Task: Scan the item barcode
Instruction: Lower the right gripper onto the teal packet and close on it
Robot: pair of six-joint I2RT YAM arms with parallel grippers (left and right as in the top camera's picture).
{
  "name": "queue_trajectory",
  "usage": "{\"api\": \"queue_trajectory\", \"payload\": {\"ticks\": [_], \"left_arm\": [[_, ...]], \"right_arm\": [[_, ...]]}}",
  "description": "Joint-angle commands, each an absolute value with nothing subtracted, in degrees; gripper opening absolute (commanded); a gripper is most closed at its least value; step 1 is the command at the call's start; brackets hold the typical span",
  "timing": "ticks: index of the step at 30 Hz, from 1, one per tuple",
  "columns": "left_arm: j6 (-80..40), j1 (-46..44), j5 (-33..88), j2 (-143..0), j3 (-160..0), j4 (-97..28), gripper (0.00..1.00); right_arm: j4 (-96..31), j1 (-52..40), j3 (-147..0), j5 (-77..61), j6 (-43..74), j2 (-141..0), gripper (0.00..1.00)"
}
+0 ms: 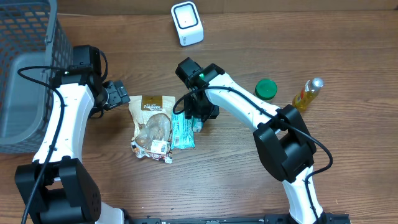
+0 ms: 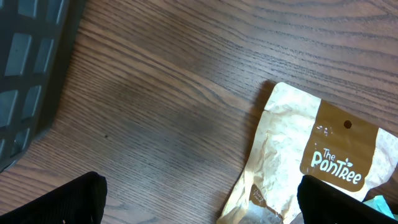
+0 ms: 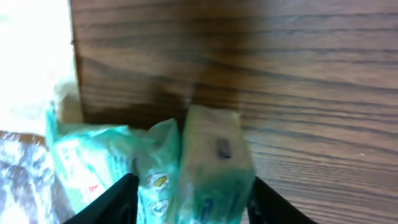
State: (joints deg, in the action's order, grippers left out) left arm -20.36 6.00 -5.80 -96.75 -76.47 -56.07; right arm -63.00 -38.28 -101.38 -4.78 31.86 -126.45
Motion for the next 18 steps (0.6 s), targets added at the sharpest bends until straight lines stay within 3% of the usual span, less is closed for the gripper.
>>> {"api": "queue_trajectory", "payload": {"ticks": [1,3,9,12,18], "left_arm": [[-19.1,6.0,-5.7,-95.5,-76.7,-56.1,0.99],[-19.1,6.0,-5.7,-95.5,-76.7,-56.1,0.99],[-19.1,6.0,-5.7,-95.5,-76.7,-56.1,0.99],[-19.1,6.0,-5.7,-95.5,-76.7,-56.1,1.00],[-19.1,6.0,-5.7,-95.5,-76.7,-56.1,1.00]], "right_arm": [[-62.8,-38.1,-101.2,-2.4,34.3,-124.2,0.39],[-63.1,-38.1,-101.2,-2.4,34.3,-124.2,0.32],[-64.1,-38.1,-101.2,-2.4,34.3,-124.2,0.29],[-64.1,-37.8,-101.3,-0.9,34.3,-124.2,0.16],[-67.7,-34.3,-104.7,4.1,34.0,-124.2,0.18]]}}
